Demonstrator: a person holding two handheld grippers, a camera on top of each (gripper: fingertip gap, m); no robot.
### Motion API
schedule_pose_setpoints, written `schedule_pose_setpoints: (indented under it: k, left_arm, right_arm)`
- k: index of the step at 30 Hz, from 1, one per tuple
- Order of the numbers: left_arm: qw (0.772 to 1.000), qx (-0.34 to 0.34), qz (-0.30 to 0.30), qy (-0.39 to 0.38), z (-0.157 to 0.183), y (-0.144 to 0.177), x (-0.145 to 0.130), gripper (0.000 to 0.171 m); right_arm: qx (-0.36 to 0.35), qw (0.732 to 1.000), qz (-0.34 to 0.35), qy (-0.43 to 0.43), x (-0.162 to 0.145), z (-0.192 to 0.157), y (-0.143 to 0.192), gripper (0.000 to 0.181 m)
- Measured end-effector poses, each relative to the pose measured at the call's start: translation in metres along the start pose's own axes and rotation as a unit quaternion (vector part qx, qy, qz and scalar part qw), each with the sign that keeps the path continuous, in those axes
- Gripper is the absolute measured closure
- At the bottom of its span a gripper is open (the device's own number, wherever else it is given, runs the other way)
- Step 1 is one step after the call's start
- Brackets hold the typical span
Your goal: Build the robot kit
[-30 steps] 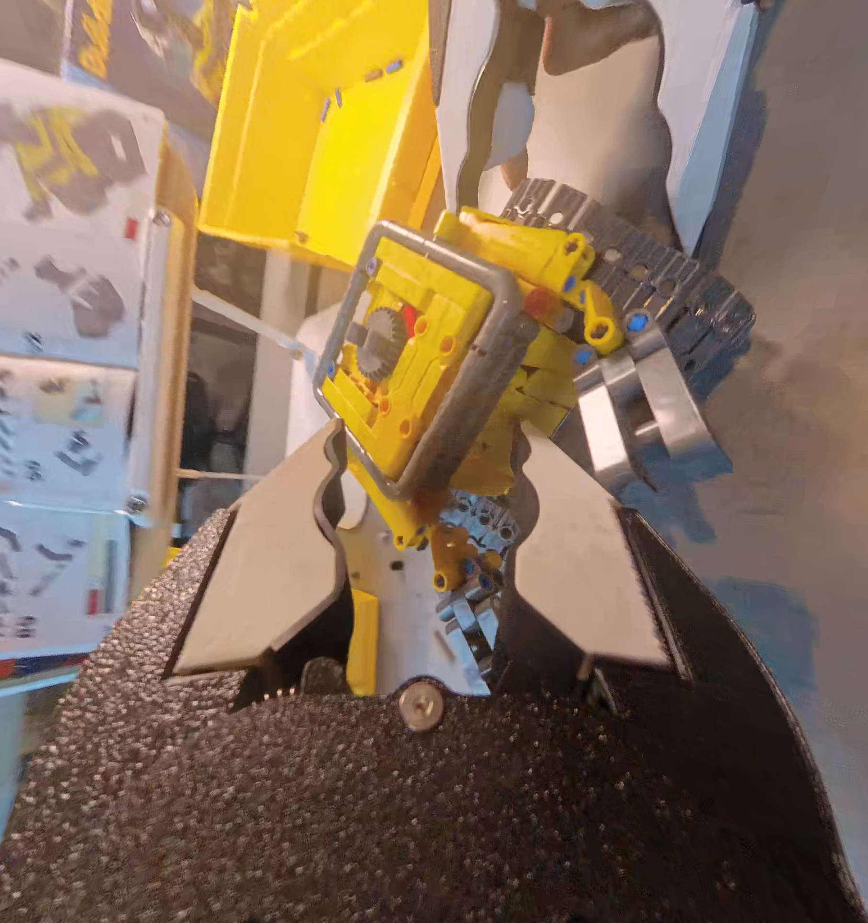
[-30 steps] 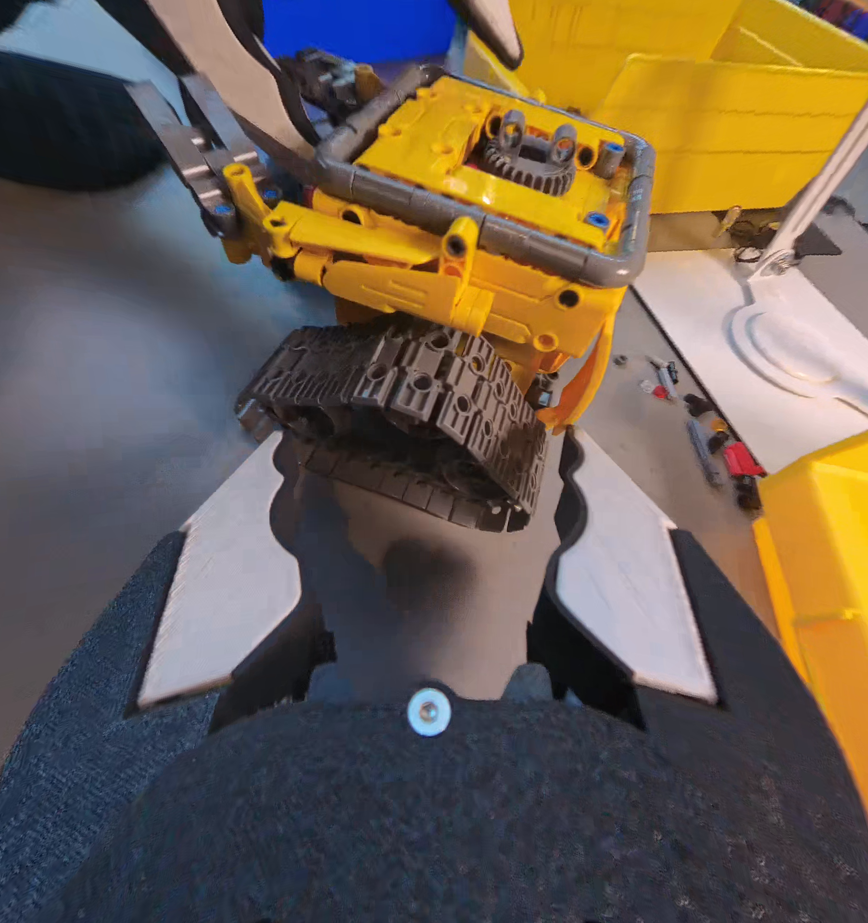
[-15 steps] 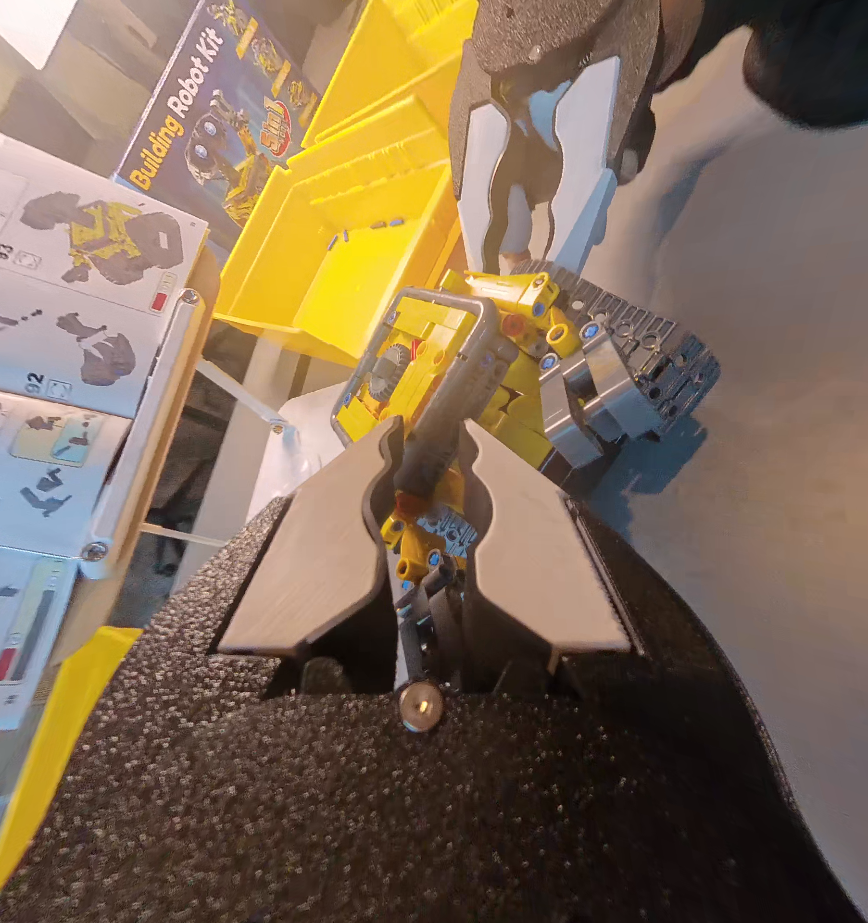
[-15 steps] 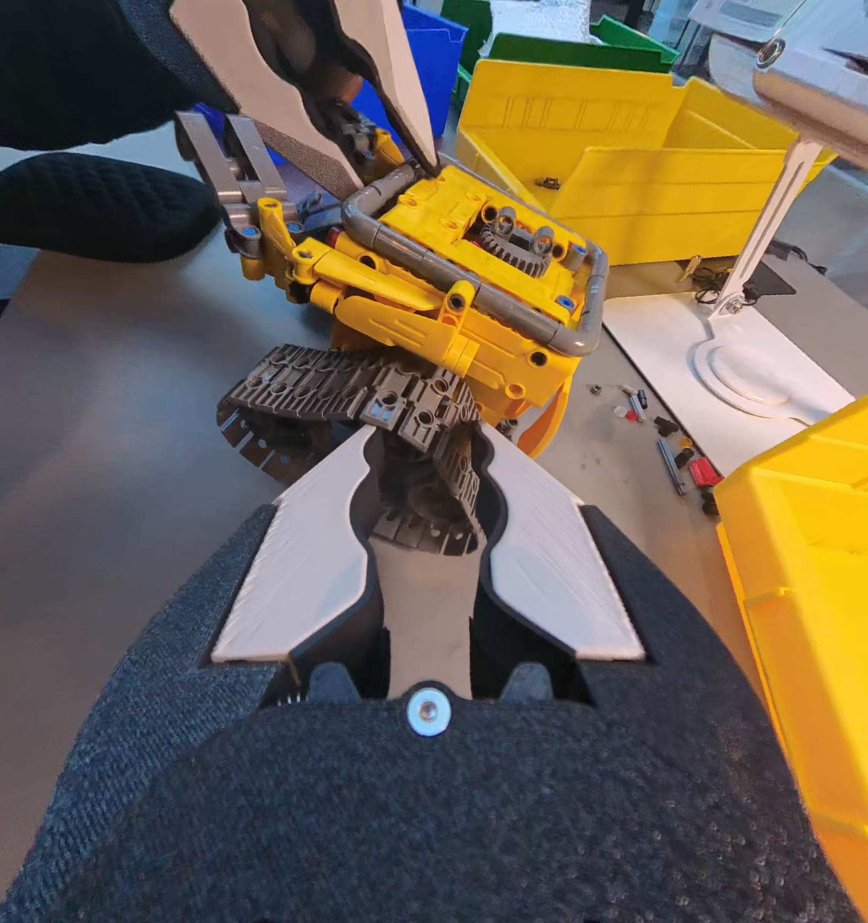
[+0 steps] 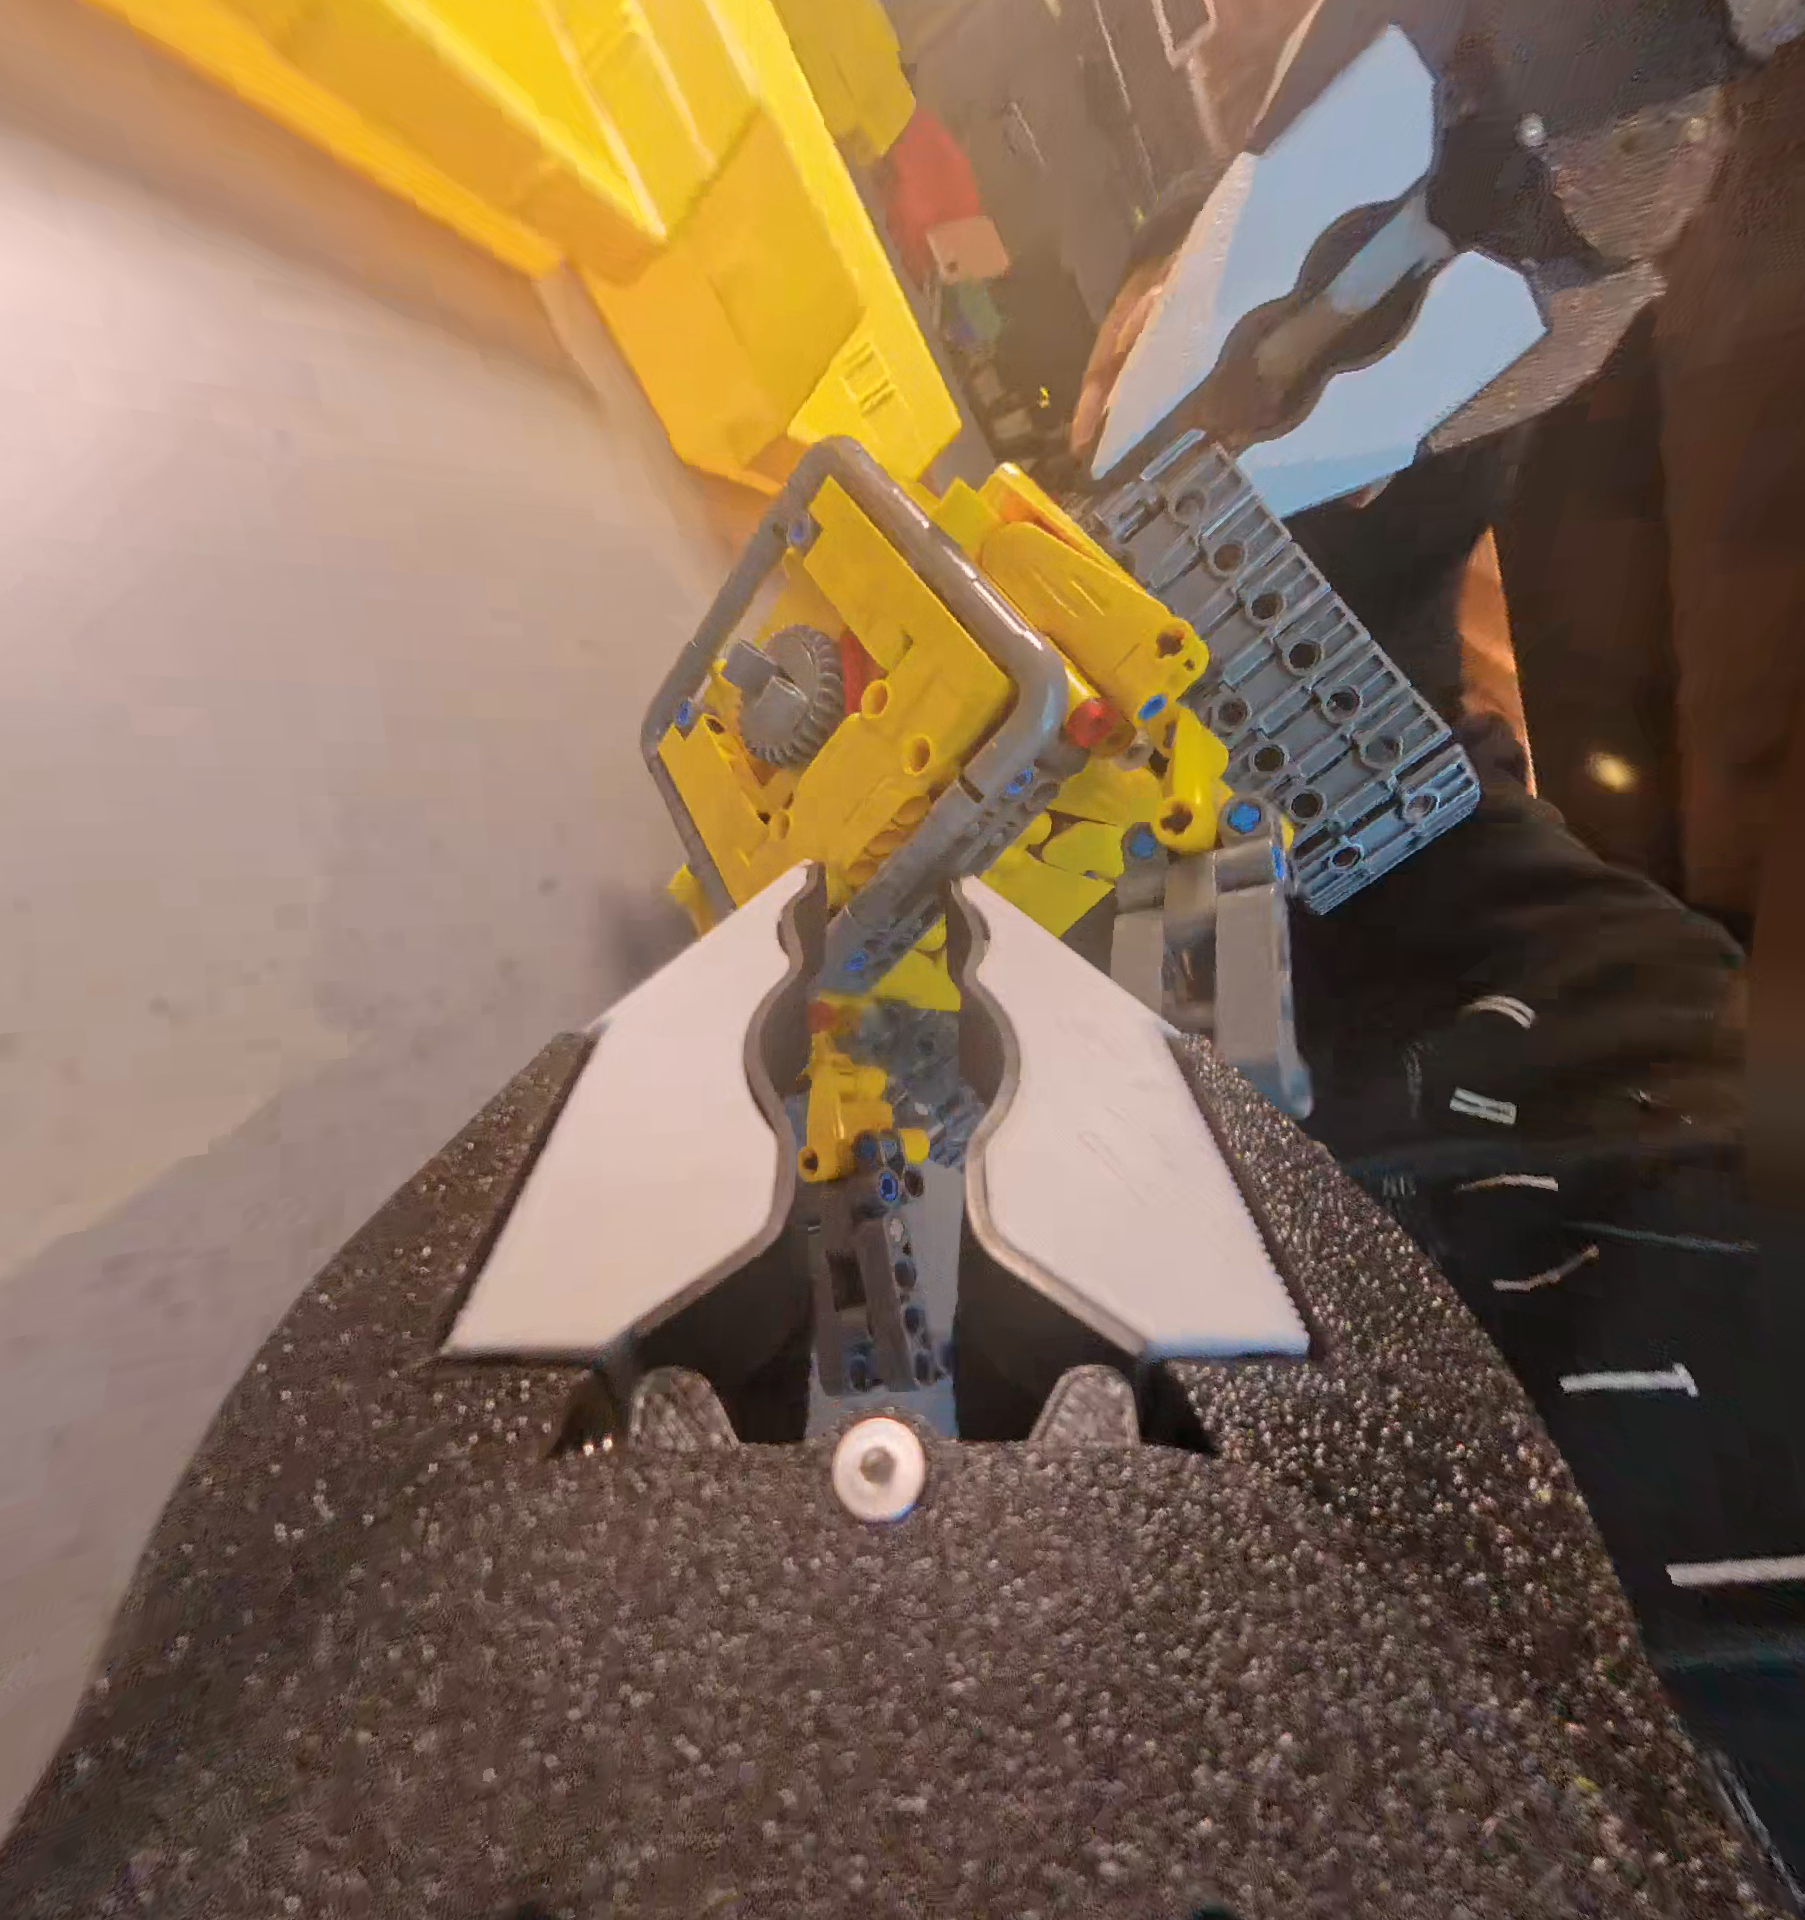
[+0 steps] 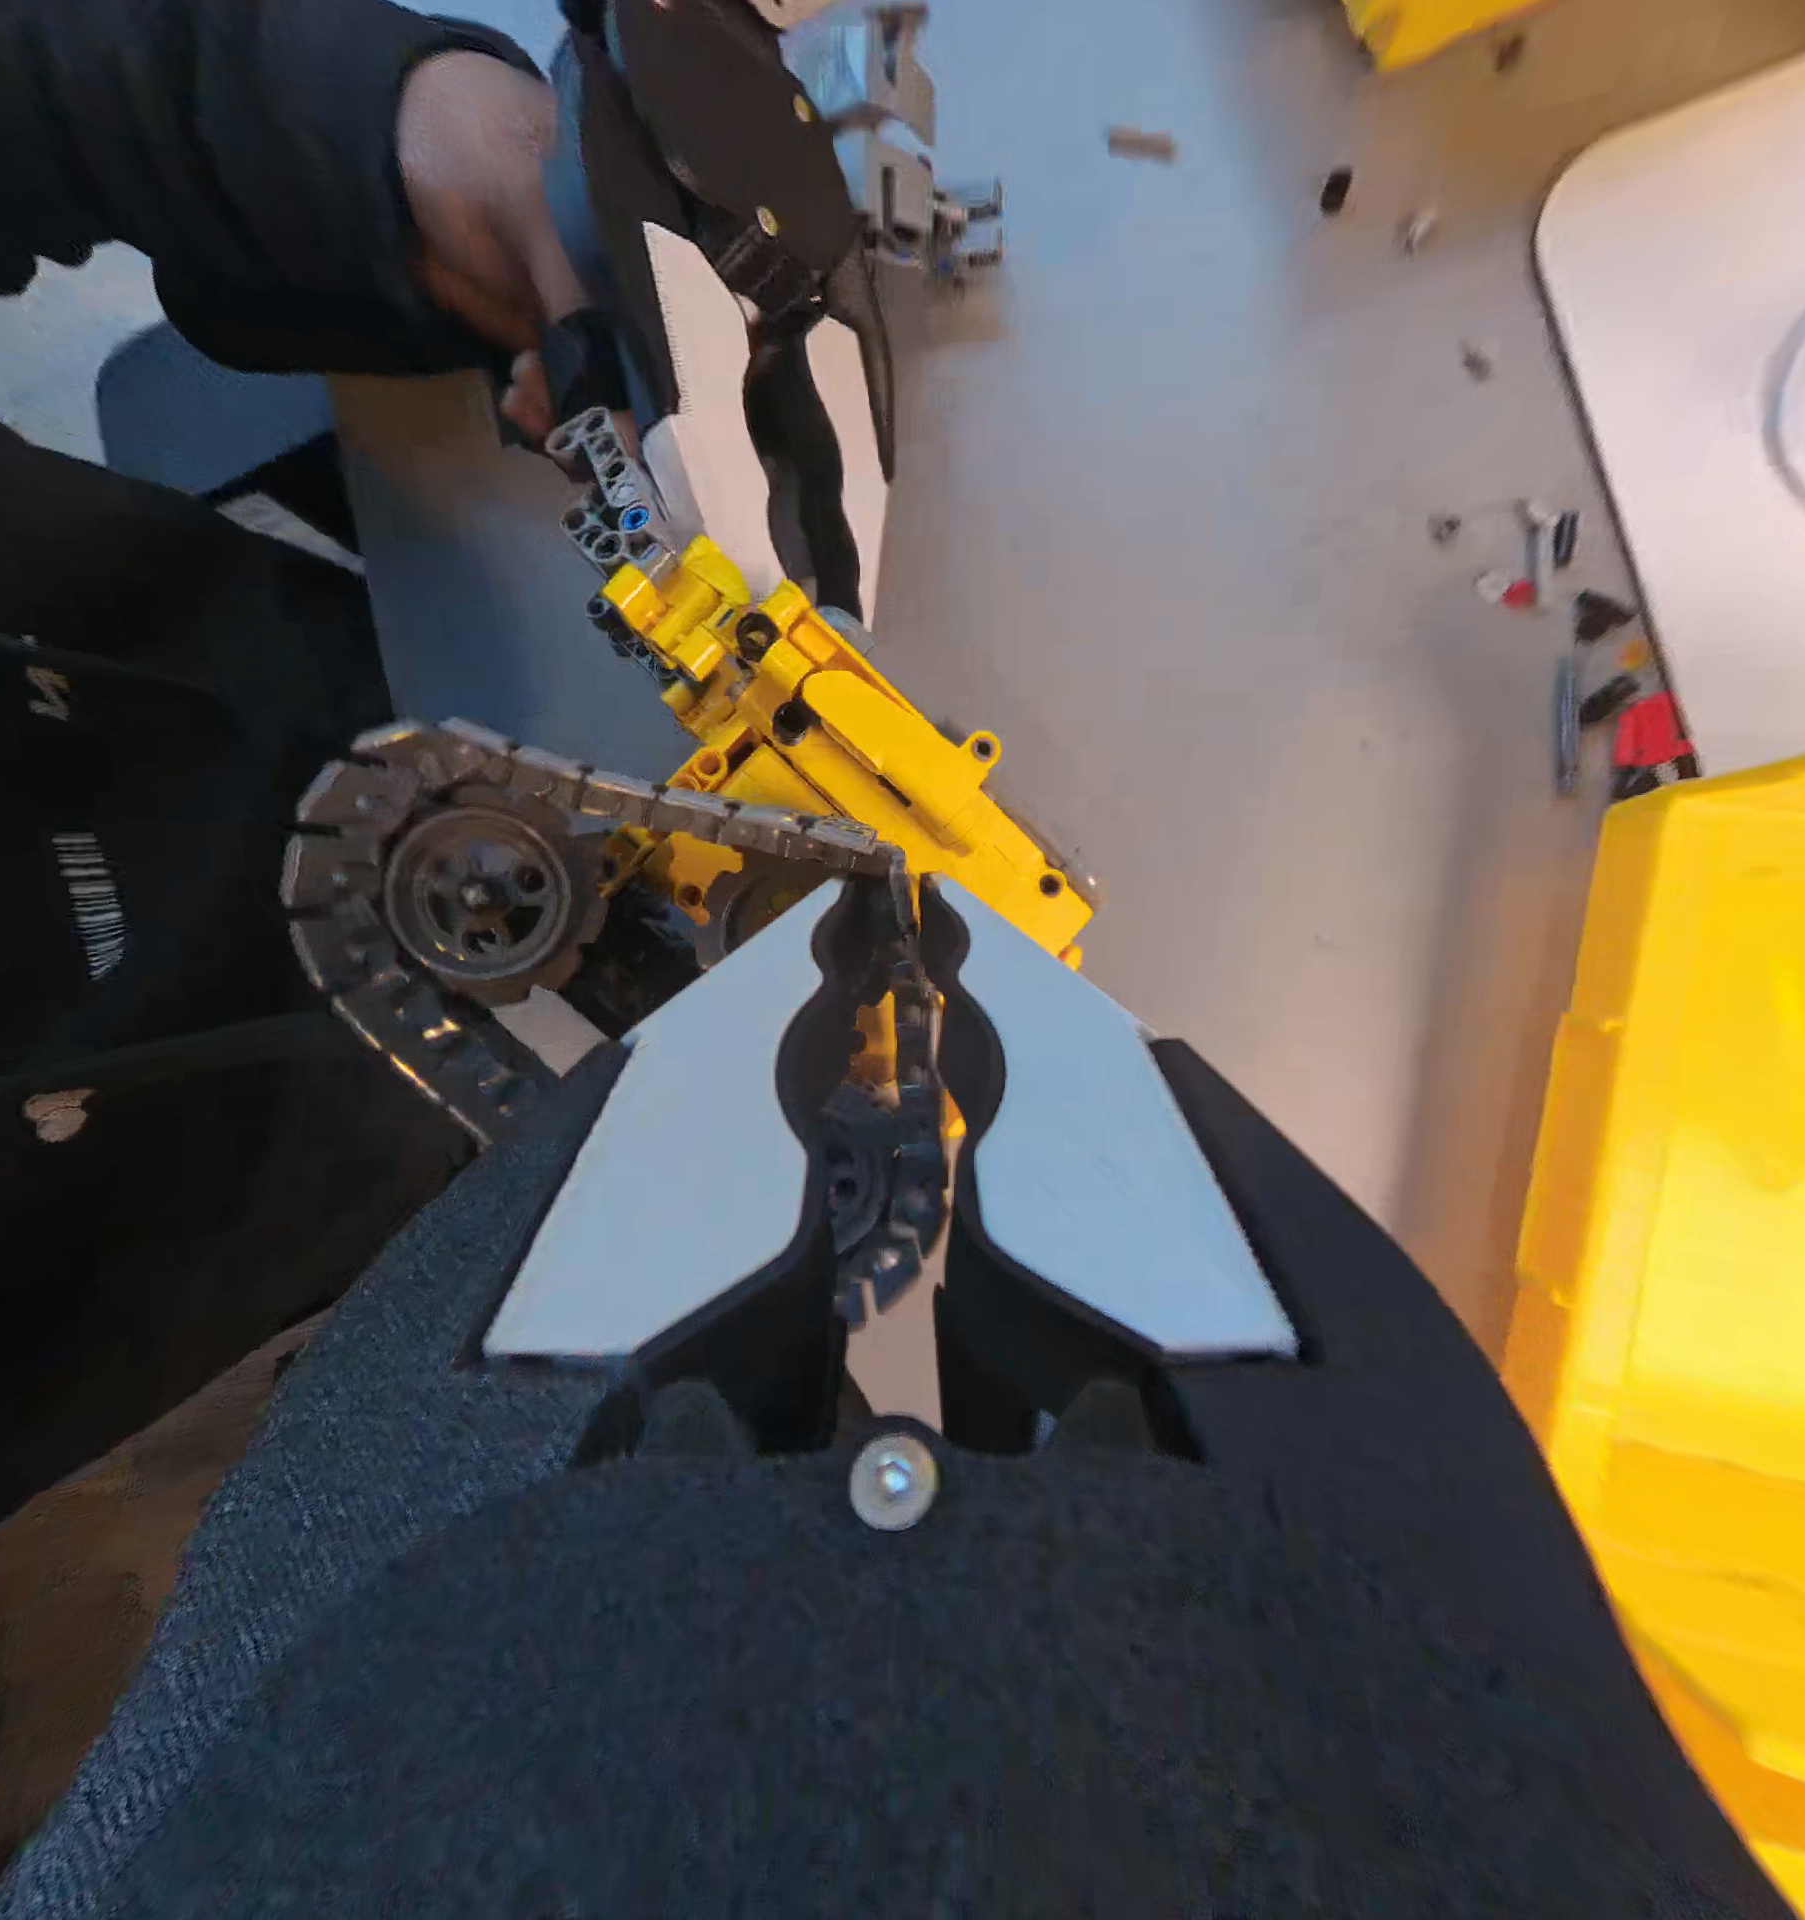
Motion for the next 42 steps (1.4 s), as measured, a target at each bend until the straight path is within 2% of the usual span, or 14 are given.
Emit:
schedule_pose_setpoints:
  k: [3, 8, 10, 13, 17, 21, 24, 26, 29, 32, 34, 36, 38, 42]
  left_arm:
    - [1.000, 0.009, 0.012, 0.026, -0.009, 0.003, -0.007, 0.149]
    - [0.998, 0.057, 0.002, -0.009, -0.013, 0.012, -0.004, 0.152]
    - [0.997, 0.069, -0.006, -0.027, -0.015, 0.014, -0.006, 0.145]
    - [0.998, 0.058, 0.013, -0.022, -0.017, 0.015, -0.006, 0.144]
    - [0.997, 0.052, 0.019, -0.053, -0.010, 0.007, -0.011, 0.144]
    - [0.985, 0.083, -0.018, -0.148, 0.001, -0.005, -0.012, 0.150]
    - [0.967, 0.119, -0.053, -0.219, 0.003, -0.010, -0.007, 0.150]
    - [0.943, 0.166, -0.070, -0.281, 0.002, -0.008, 0.001, 0.151]
    - [0.876, 0.244, -0.083, -0.408, 0.013, 0.005, 0.027, 0.154]
    - [0.778, 0.315, -0.101, -0.534, 0.029, 0.020, 0.051, 0.154]
    - [0.709, 0.347, -0.138, -0.599, 0.032, 0.025, 0.052, 0.154]
    - [0.653, 0.358, -0.176, -0.643, 0.028, 0.024, 0.045, 0.154]
    - [0.621, 0.356, -0.197, -0.669, 0.027, 0.021, 0.037, 0.155]
    - [0.583, 0.344, -0.231, -0.699, 0.027, 0.016, 0.024, 0.153]
  right_arm:
    - [0.036, 0.998, -0.027, -0.054, 0.003, 0.013, -0.019, 0.173]
    - [0.046, 0.995, -0.040, -0.080, 0.010, 0.032, -0.047, 0.171]
    - [0.069, 0.992, -0.038, -0.095, 0.014, 0.030, -0.052, 0.172]
    - [0.062, 0.994, -0.037, -0.083, 0.016, 0.031, -0.052, 0.172]
    - [0.056, 0.996, 0.015, -0.063, 0.007, 0.027, -0.042, 0.172]
    - [0.009, 0.995, 0.093, -0.021, -0.006, 0.017, -0.022, 0.173]
    - [-0.027, 0.993, 0.117, 0.003, -0.006, 0.009, -0.012, 0.174]
    - [-0.058, 0.989, 0.131, 0.041, -0.001, 0.003, -0.007, 0.175]
    - [-0.151, 0.967, 0.172, 0.113, 0.011, 0.003, 0.001, 0.174]
    - [-0.220, 0.936, 0.243, 0.127, 0.014, 0.001, 0.006, 0.174]
    - [-0.249, 0.923, 0.272, 0.111, -0.001, -0.003, -0.008, 0.175]
    - [-0.267, 0.915, 0.288, 0.095, -0.022, -0.010, -0.031, 0.174]
    - [-0.262, 0.910, 0.316, 0.056, -0.039, -0.018, -0.047, 0.174]
    - [-0.242, 0.907, 0.344, 0.013, -0.058, -0.032, -0.061, 0.172]
Point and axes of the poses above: each gripper's, where its closed fingertips meet, y back along the fingers, x out of its top, z = x × y across the jaws, the point moved 5 cm from there along y, back along the fingers, and after that the axes turned 13 degrees about -x, right-handed, at the moved point
